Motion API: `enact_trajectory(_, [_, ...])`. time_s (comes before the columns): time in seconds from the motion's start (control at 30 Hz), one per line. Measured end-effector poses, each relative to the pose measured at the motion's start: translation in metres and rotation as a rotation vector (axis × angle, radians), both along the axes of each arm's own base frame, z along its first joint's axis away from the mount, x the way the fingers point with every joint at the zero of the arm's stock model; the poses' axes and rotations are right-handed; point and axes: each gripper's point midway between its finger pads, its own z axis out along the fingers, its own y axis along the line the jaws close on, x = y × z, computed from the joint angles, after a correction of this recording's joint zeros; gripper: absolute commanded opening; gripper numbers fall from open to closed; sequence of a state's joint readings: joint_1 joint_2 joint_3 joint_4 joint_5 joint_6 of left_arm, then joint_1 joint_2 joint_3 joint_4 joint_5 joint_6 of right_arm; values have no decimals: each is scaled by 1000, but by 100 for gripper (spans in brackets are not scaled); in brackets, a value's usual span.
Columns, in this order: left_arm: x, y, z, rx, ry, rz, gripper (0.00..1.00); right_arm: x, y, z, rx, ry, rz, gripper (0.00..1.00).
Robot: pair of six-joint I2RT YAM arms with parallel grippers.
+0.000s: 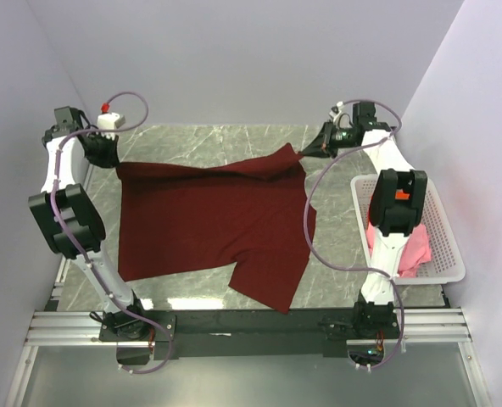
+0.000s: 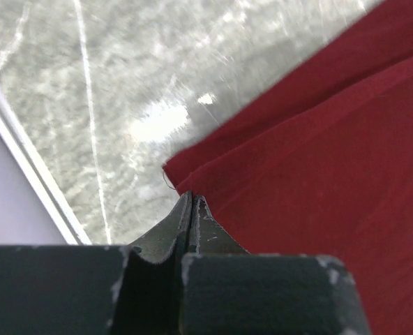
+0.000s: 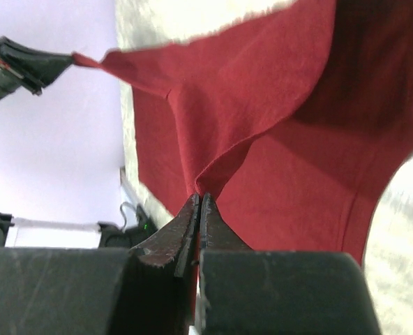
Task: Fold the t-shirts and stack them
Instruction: Fold the tshirt
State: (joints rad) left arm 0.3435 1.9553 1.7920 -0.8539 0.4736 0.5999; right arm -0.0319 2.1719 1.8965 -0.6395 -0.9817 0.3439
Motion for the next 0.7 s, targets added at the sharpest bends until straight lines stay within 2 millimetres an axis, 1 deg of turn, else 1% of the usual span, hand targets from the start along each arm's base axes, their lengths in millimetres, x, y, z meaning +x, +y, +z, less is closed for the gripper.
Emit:
enact_trajectory(0.1, [-10,-2,-6,23,-4,-34,0,-20,0,-12,-6,48,10,0])
enact_trajectory(0.2, [-21,-4,-14,52,-6,-75,0,-42,0,-29,-13,106,19,0])
enact_trajectory(0.37, [-32,-3,-37,102,9,-116,0,-75,-2,-56,-32,204,27,0])
enact_trajectory(0.43, [-34,-1,-44,118,22,-122,0,-82,-2,-63,-37,230,28,0])
enact_trajectory(0.5, [-33,2,-46,139,17,-128,0,-86,-3,-67,-43,251,26,0])
enact_trajectory(0.6, [-31,6,-53,176,5,-139,0,-86,-3,-67,-44,252,25,0])
enact_trajectory(0.7, [-35,6,-63,184,17,-145,0,-85,-3,-67,-43,256,19,0])
